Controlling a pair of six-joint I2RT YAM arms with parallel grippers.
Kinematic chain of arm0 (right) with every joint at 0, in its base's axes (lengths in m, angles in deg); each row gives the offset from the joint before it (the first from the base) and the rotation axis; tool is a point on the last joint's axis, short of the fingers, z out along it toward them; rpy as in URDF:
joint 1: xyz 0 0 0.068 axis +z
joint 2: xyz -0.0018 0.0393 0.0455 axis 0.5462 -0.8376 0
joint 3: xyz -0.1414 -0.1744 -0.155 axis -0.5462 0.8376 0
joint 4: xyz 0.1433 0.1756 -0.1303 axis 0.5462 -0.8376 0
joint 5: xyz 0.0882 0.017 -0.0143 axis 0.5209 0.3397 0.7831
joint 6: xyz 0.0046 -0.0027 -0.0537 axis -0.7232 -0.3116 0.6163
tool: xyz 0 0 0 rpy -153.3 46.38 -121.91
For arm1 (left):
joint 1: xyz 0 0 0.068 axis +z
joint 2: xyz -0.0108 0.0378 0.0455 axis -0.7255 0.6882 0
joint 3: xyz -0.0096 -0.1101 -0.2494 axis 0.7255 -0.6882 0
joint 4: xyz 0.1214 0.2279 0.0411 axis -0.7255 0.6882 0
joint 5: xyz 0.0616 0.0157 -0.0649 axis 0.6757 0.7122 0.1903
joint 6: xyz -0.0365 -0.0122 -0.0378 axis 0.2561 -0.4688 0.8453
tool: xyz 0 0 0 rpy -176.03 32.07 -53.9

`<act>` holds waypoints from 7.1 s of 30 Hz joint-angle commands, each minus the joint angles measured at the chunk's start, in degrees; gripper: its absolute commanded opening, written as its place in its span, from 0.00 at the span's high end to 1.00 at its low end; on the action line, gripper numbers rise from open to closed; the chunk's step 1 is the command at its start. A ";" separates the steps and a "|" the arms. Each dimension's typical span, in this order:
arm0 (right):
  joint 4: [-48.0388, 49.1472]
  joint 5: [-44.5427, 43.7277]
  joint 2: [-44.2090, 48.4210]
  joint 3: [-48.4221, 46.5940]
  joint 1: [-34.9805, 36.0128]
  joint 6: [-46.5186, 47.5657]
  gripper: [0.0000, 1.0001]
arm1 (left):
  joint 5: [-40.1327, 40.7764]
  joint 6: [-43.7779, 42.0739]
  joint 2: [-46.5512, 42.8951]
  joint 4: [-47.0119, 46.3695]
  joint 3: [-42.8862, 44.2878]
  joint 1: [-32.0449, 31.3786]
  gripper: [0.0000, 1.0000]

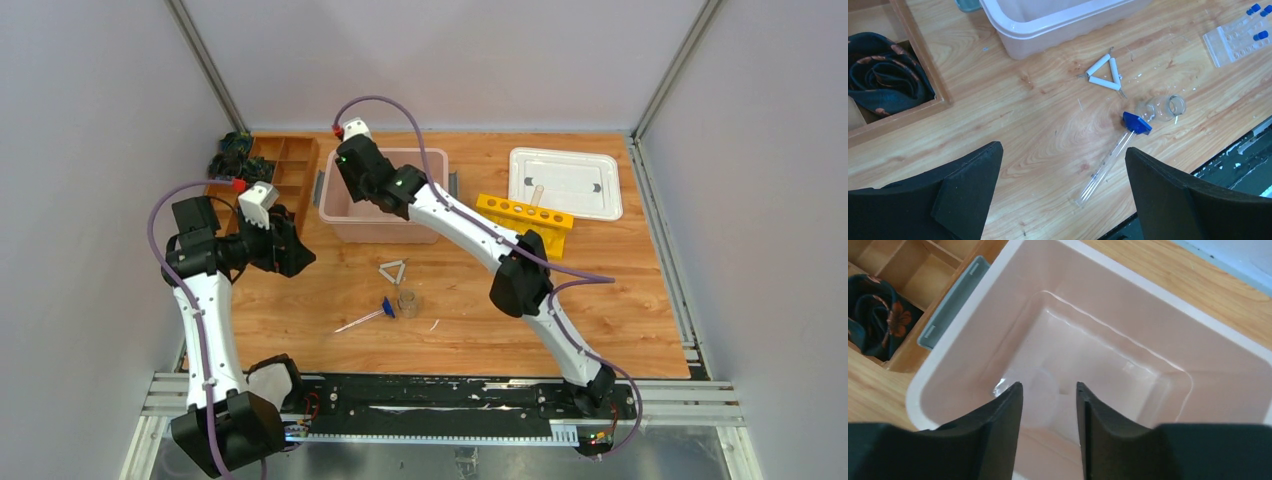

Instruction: Organize the chemistry lab equipment

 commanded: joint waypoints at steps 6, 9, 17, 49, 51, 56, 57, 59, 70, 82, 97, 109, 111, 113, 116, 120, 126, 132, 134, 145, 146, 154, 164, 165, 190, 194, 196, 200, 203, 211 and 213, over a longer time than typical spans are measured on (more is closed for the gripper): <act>4.70 7.72 14.23 9.12 -2.10 -1.40 0.39 | -0.83 -0.18 1.51 0.76 1.54 -0.45 0.00; 4.34 8.54 20.42 16.55 -1.60 -2.12 0.42 | -1.07 0.56 1.83 0.73 1.64 -0.70 0.01; 13.68 14.89 35.47 49.18 1.71 -0.56 0.52 | 0.19 0.64 2.11 0.73 0.86 -2.76 0.02; 21.91 11.44 14.90 54.14 6.82 5.72 0.65 | 1.50 1.18 4.85 1.53 3.59 -3.19 0.06; 21.93 11.38 14.27 54.36 6.80 5.84 0.65 | 1.61 0.92 4.87 1.53 3.47 -3.25 0.06; 22.83 12.09 13.69 56.31 6.82 5.22 0.68 | 1.71 0.69 4.95 1.53 3.45 -3.19 0.06; 23.08 12.23 13.91 56.70 6.82 4.98 0.70 | 1.69 0.72 4.92 1.53 3.42 -3.19 0.06; 23.09 12.48 14.47 57.17 6.77 4.66 0.75 | 1.62 0.72 5.03 1.53 3.62 -3.20 0.06; 20.27 14.26 24.59 56.26 6.82 7.61 1.00 | 0.18 1.13 4.50 2.14 5.08 -3.19 0.06; 12.07 26.63 37.83 48.11 6.54 6.44 1.00 | -1.71 -2.99 5.59 5.57 6.86 -3.19 0.06; 5.79 8.00 22.86 34.34 -5.03 7.33 1.00 | 0.52 -7.63 5.77 8.73 5.99 -5.91 0.09; 3.55 2.05 8.16 22.77 -8.02 8.93 1.00 | 0.56 -8.10 6.19 8.72 5.81 -6.06 0.09; 3.40 1.15 6.22 20.48 -7.99 9.13 1.00 | 0.59 -8.34 6.06 8.73 5.63 -6.08 0.09; 3.48 0.33 4.67 18.28 -8.07 9.48 1.00 | 0.62 -8.56 6.12 8.72 5.47 -6.15 0.09; 3.48 -1.21 2.75 14.62 -8.16 9.67 0.91 | 0.57 -8.54 6.24 8.73 5.44 -6.27 0.09; 3.40 -1.77 2.61 12.17 -8.29 11.64 0.61 | 0.84 -8.47 6.22 8.73 5.46 -6.39 0.07; 0.89 0.10 10.18 12.96 -8.10 7.75 0.37 | 2.62 -7.90 6.43 8.73 5.70 -6.36 0.04; 0.84 5.74 25.81 26.08 -3.37 4.07 0.35 | 2.05 -7.81 6.10 8.75 5.49 -6.35 0.05; 1.03 7.70 31.49 33.52 -0.21 3.02 0.35 | 1.98 -7.70 6.10 8.73 5.29 -6.35 0.06; 7.74 14.38 44.05 65.68 12.94 -7.11 0.08 | 2.28 -8.72 5.66 8.73 4.04 -6.47 0.10; 7.44 14.97 42.90 66.05 13.19 -7.64 0.08 | 2.43 -8.62 5.65 8.73 4.09 -6.49 0.11; 7.39 12.73 37.47 66.78 13.28 -7.47 0.17 | 3.55 -9.45 3.54 8.73 3.30 -6.50 0.12; 9.96 10.43 34.08 67.15 11.74 -6.42 0.27 | 4.70 -10.53 3.62 8.73 2.56 -6.58 0.10; 9.95 10.51 34.00 66.94 11.48 -6.29 0.29 | 4.92 -10.65 3.49 8.75 2.49 -6.55 0.09; -5.83 7.82 41.88 42.44 5.90 0.91 1.00 | 6.08 -14.25 2.79 8.73 -0.43 -8.95 0.07; -9.68 8.30 37.45 32.08 1.11 2.27 1.00 | 6.21 -15.65 2.86 8.73 -0.82 -9.28 0.03; -10.61 8.79 34.54 27.87 -1.37 2.32 1.00 | 6.46 -16.55 2.61 8.73 -1.19 -9.67 0.01; -13.55 8.04 26.77 19.98 -5.06 2.89 1.00 | 8.30 -17.44 1.84 8.74 -1.86 -10.67 0.00; -14.79 7.45 21.46 15.74 -6.52 3.17 1.00 | 9.35 -18.58 1.30 8.73 -2.65 -10.81 0.00; -14.91 5.89 13.08 15.10 -6.89 3.96 1.00 | 10.65 -22.71 0.88 8.82 -4.56 -12.04 0.00; -14.14 6.42 12.03 16.13 -6.91 3.81 1.00 | 11.32 -23.86 0.67 8.82 -5.41 -13.60 0.00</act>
